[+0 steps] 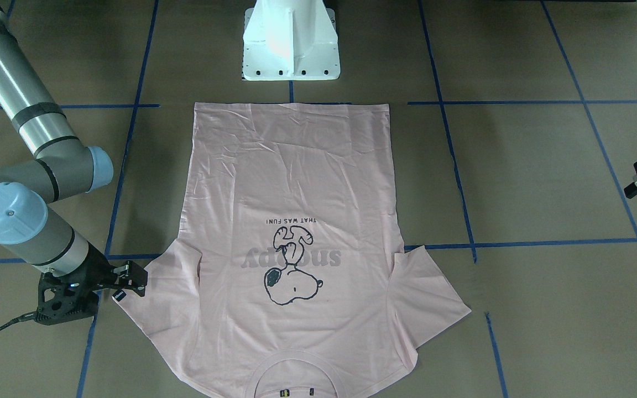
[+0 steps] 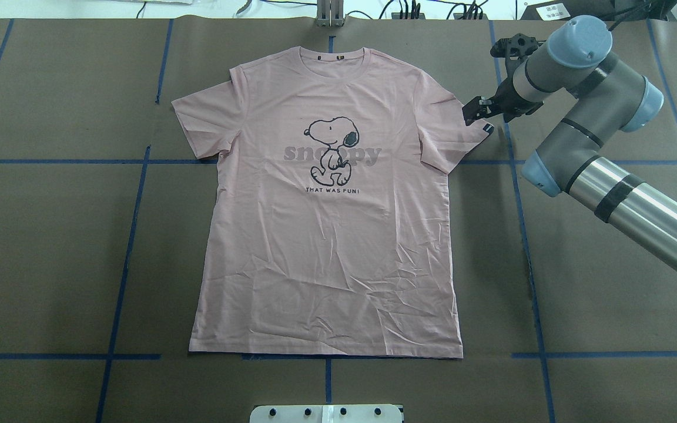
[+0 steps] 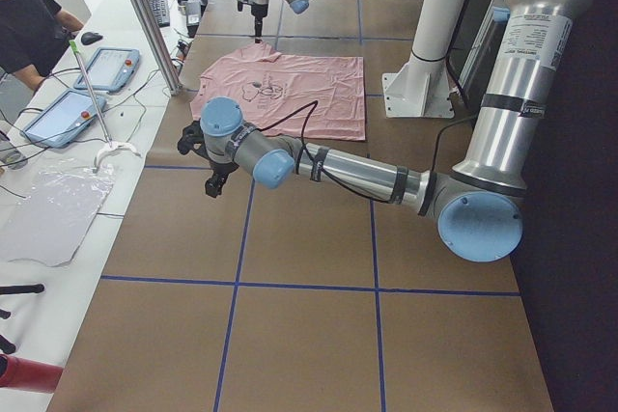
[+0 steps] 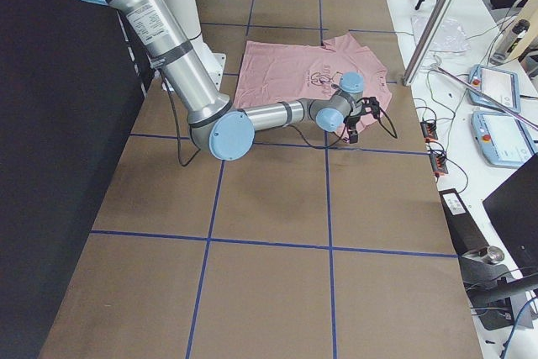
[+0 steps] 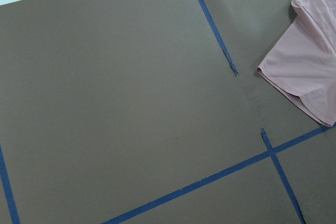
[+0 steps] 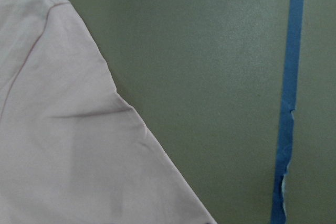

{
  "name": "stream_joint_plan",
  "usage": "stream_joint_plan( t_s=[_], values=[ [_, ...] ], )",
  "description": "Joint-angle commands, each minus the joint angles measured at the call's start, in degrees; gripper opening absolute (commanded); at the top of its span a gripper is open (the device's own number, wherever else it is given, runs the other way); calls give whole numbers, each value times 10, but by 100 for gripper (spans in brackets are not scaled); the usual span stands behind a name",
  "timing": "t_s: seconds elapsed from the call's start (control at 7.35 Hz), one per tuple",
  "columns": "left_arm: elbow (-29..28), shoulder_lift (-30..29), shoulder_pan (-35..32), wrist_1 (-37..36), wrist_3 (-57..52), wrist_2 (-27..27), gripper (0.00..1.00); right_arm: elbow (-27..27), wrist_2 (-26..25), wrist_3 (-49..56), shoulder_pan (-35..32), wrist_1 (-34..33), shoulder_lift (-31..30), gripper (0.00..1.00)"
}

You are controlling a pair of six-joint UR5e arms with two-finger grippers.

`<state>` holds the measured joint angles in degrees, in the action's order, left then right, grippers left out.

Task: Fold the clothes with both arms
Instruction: 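Reach the right gripper to the sleeve nearest it and grasp it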

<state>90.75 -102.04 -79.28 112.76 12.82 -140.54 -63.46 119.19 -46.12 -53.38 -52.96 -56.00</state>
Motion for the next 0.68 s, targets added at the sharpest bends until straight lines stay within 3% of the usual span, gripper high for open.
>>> stream_joint_plan(
  t_s=[0.0,0.41,0.54],
  values=[
    [0,-1,0,0,0,0,100,1,-1,1,3,-9,-1,94],
    [0,-2,0,0,0,-2,100,1,-10,1,7,-16,-1,69],
    [0,-2,0,0,0,-2,100,1,-11,1,8,-16,0,45]
  ],
)
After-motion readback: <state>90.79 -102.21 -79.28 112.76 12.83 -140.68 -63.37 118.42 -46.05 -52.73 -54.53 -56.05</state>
